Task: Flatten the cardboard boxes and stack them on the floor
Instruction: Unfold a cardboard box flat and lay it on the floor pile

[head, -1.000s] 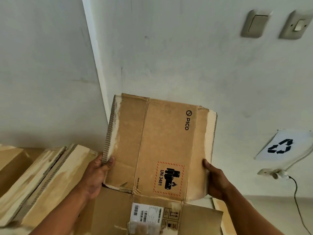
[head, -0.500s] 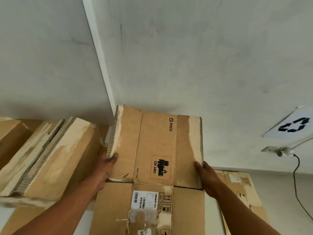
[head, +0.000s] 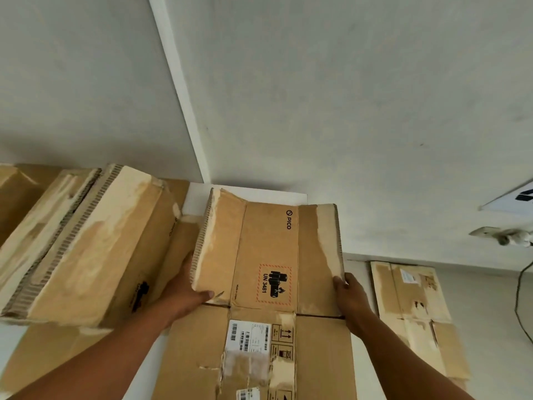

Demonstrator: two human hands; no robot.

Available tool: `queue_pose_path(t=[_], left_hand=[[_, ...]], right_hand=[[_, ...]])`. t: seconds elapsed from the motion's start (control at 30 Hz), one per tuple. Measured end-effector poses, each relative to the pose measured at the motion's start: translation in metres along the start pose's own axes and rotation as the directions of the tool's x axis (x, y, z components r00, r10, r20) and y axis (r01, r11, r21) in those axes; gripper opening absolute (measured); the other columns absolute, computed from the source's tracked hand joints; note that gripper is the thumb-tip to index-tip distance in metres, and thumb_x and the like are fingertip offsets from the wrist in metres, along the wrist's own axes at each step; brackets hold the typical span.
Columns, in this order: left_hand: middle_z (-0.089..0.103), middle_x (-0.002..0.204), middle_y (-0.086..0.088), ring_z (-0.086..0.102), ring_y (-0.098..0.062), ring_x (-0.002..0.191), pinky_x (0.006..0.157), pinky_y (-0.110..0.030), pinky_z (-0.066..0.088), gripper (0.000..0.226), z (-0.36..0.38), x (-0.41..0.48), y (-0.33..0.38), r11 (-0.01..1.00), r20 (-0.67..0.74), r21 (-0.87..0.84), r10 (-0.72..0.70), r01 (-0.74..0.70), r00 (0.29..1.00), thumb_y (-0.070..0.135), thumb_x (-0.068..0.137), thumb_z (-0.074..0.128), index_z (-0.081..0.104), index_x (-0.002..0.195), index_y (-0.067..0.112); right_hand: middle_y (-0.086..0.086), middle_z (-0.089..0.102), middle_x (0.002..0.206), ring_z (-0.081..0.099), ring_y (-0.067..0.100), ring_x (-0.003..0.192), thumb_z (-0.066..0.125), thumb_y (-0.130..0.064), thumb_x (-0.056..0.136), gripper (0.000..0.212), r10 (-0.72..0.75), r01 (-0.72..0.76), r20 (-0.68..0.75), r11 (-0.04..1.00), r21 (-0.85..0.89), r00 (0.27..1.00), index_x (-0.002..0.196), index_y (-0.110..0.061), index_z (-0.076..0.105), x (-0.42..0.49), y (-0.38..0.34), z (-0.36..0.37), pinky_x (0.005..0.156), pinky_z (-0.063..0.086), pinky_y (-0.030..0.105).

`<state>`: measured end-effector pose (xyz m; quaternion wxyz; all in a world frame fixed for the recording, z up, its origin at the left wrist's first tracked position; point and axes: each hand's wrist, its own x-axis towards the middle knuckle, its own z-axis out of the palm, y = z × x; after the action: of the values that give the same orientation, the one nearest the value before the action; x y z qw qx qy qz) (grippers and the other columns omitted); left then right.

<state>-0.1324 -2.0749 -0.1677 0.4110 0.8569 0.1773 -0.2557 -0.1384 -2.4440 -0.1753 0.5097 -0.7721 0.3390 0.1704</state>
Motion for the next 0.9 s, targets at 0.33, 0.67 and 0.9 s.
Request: queue_pose_path(t=[0.33,0.67,0.9], left_hand=[[0.018,0.141,0.000,0.051,-0.021,0.116,0.087,-0.035,0.054,0.099,0.031,0.001,-0.026,0.914,-0.108,0.402,0.112,-0.059,0.988,0.044,0.082,0.073,0.003,0.151,0.050],[0.027,0.150,-0.002,0.054,-0.027,0.121,0.089,-0.036,0.049,0.092,0.037,-0.006,-0.018,0.938,-0.232,0.343,0.027,0.056,0.972,0.042,0.081,0.076,0.021,0.154,0.036],[0.064,0.122,-0.015,0.062,-0.037,0.104,0.084,-0.041,0.054,0.056,0.034,-0.016,-0.020,0.981,-0.389,0.016,-0.173,0.194,0.905,0.035,0.082,0.077,0.056,0.129,0.012]], right_hand=[[0.005,0.040,0.134,0.054,0.031,0.122,0.066,-0.060,0.082,0.103,-0.136,0.236,0.247,0.866,-0.441,0.960,0.150,-0.049,-0.010,-0.020,0.044,0.007,0.096,0.054,0.050],[0.002,0.043,0.139,0.052,0.027,0.123,0.076,-0.036,0.083,0.081,-0.219,0.229,0.066,0.935,-0.272,0.973,0.148,-0.039,0.028,-0.026,0.055,0.008,0.097,0.054,0.049],[0.002,0.027,0.154,0.040,0.029,0.137,0.048,-0.015,0.100,0.064,-0.218,0.279,0.248,0.927,-0.250,0.944,0.154,-0.035,0.020,-0.024,0.062,-0.009,0.110,0.043,0.050]])
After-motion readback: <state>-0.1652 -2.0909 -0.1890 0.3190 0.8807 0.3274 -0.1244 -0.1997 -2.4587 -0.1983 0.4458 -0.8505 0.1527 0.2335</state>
